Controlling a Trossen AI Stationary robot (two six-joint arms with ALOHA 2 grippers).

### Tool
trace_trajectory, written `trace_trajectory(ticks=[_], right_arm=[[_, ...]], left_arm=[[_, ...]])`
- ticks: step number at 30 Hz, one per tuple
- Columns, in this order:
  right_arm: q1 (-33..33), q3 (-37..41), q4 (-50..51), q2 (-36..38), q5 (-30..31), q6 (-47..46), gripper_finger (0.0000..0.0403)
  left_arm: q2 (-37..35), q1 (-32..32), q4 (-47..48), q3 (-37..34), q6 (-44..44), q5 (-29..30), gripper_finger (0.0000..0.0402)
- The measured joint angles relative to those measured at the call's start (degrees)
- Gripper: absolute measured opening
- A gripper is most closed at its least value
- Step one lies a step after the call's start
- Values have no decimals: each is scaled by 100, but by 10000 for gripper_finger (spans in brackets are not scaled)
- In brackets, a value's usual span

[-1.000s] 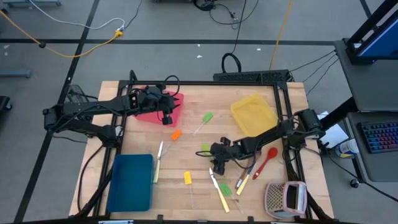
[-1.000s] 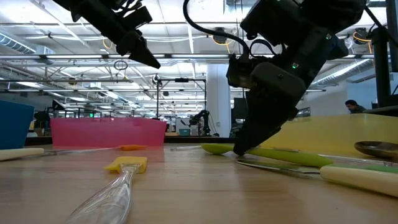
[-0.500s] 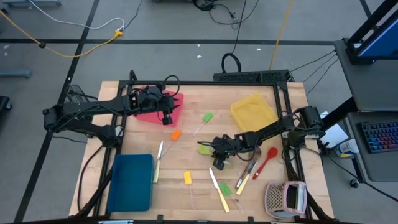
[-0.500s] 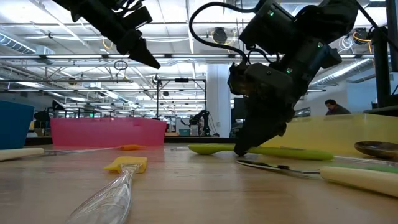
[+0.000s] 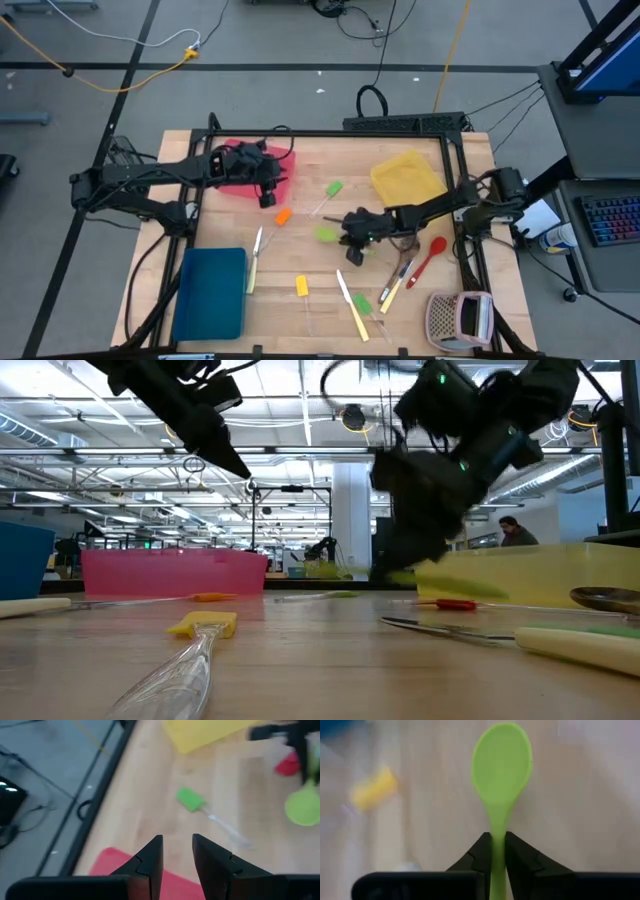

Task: Pick & Place Kitchen Items
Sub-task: Put the green serving spoon into the red bin

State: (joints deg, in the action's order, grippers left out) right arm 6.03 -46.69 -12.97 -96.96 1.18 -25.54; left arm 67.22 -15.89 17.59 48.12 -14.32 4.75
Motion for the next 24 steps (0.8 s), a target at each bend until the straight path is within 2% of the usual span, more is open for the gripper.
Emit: trace_trajectory(ticks=[5, 11, 15, 18, 24], right_arm=[[-21, -4, -189, 447, 381, 403, 28], [-9, -21, -991, 733, 352, 1074, 35], [-33, -18, -1676, 758, 423, 1586, 31], [-95, -18, -2010, 760, 702, 1874, 30], [-357, -18, -2299, 758, 946, 1919, 36]], left_arm=[[0, 285, 52, -38, 270, -239, 111], [-2, 721, -30, -386, 372, -236, 111], [-2, 1014, -505, -820, 641, -237, 111], [-2, 1223, -959, -1150, 904, -234, 111], [-2, 1601, -1908, -1656, 1361, -136, 111]])
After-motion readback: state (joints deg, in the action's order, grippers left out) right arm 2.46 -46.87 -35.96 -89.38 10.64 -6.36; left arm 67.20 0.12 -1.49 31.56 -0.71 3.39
